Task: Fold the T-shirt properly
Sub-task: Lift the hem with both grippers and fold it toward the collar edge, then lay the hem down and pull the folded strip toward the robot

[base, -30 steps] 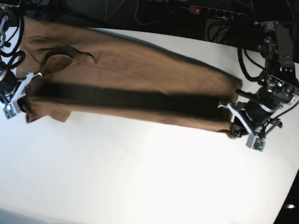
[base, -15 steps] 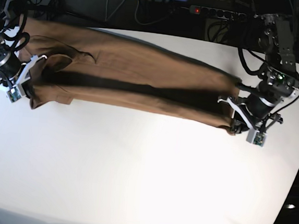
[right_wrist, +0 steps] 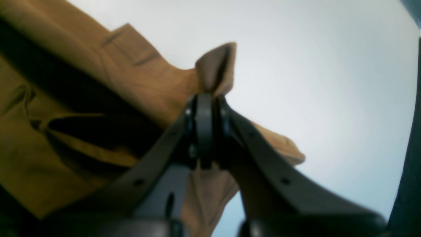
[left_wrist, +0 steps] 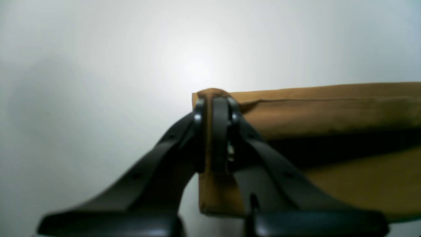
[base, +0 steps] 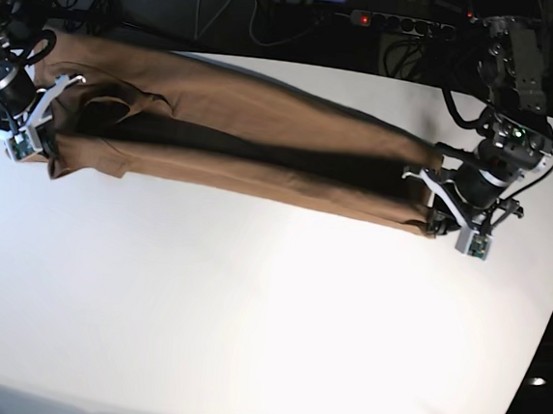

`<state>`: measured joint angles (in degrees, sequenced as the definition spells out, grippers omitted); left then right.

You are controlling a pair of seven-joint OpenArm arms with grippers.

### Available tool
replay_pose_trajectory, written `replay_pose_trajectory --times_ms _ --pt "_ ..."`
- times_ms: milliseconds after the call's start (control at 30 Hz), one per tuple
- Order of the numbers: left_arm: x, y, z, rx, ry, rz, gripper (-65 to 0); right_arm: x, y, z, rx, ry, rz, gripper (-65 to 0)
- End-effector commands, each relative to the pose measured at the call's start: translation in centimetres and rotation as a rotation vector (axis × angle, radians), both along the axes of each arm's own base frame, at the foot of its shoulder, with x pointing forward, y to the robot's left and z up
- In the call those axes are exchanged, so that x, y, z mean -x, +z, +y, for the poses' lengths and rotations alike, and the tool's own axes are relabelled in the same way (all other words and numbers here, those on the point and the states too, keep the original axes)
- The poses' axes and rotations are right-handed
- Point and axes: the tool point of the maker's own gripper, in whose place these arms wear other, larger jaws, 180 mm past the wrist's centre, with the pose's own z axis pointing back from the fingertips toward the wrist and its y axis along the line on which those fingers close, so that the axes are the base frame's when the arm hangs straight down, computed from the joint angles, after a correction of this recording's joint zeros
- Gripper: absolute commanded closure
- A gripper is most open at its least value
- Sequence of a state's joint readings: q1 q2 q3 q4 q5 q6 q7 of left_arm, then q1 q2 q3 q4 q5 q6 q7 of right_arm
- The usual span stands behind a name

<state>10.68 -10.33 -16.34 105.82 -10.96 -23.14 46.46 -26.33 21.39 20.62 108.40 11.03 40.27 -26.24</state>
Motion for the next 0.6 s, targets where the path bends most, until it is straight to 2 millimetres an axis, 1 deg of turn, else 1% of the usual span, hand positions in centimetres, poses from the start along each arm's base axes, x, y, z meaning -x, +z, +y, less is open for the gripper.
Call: replay_pose_trajectory --times_ms 0,133,300,367,567 --pt "-0.7 1.3 0.0 0.003 -0.003 -0.051 -2.3 -0.3 1.1 0.3 -0.01 0.009 -0.041 -0.1" --pt "-0.6 1.1 0.0 0.004 -0.002 -0.047 -2.3 0.4 1.3 0.3 -0.011 -0.004 -0.043 -0.1" --pt "-0.6 1.1 0.0 0.005 -0.002 -0.045 -2.3 1.2 0.8 0.6 -0.018 -0.005 -0.023 -0.1" --pt "-0.6 1.0 0.0 0.005 -0.002 -0.044 -2.3 1.2 0.9 0.7 -0.016 -0.002 -0.025 -0.1" --pt "-0.6 1.0 0.1 0.003 -0.002 -0.044 -2.3 2.2 0.5 0.3 -0.019 -0.027 -0.006 -0.1"
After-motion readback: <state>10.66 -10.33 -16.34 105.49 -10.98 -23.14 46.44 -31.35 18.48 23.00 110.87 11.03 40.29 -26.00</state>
